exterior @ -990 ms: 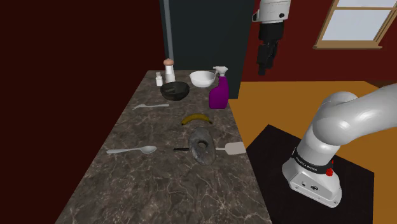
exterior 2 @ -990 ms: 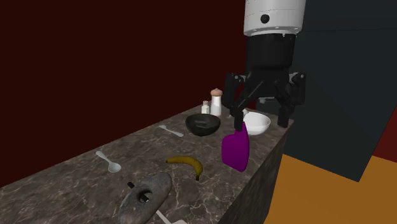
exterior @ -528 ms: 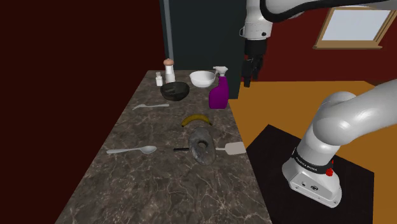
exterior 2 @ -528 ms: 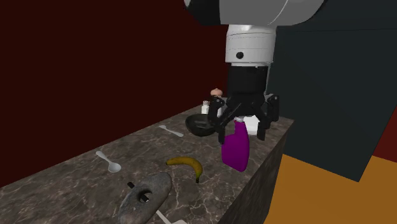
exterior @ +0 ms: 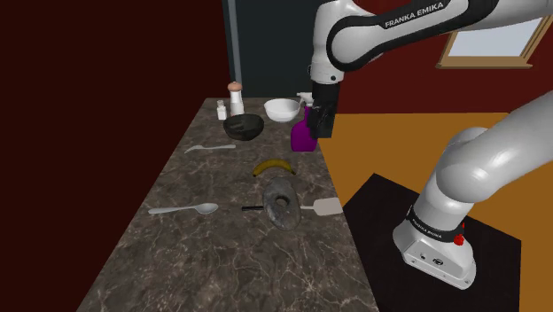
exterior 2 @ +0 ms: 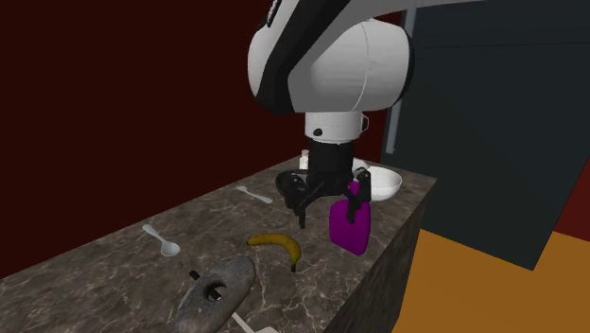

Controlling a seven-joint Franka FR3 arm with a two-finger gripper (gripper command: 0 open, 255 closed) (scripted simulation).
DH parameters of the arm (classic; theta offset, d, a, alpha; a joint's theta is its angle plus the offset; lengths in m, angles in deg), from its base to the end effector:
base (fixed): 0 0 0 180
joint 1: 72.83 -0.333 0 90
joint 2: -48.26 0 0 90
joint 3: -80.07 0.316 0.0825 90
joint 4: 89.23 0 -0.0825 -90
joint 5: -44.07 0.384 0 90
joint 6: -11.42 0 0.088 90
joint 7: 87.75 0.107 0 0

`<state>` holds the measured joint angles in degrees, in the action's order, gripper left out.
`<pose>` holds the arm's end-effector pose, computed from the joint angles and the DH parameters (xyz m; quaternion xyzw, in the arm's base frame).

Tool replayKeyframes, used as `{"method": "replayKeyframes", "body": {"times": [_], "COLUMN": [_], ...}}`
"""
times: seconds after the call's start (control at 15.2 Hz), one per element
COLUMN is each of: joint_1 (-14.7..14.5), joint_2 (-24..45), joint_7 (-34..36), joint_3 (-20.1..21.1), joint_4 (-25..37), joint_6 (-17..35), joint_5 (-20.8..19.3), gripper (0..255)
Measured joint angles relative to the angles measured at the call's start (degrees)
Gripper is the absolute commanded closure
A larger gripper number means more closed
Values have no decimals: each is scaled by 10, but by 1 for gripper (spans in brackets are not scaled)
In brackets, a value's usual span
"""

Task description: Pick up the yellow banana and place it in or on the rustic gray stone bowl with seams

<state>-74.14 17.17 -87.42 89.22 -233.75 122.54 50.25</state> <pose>0.3695 0.0773 0.4560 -0.9982 -0.0555 0.0227 0.0069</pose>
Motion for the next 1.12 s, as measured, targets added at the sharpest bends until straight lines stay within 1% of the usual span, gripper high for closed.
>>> {"method": "replayKeyframes", "body": {"times": [0.26, 0.53, 0.66, 0.92, 1.12], "joint_1": [-1, 2, 3, 5, 5], "joint_2": [77, 159, 209, 251, 268], "joint_7": [22, 47, 65, 77, 82], "joint_3": [23, 41, 52, 56, 57], "joint_4": [1, 21, 42, 46, 39], "joint_6": [92, 169, 206, 248, 272], "joint_5": [1, -10, -22, -35, -39], "gripper": [0, 0, 0, 0, 0]}}
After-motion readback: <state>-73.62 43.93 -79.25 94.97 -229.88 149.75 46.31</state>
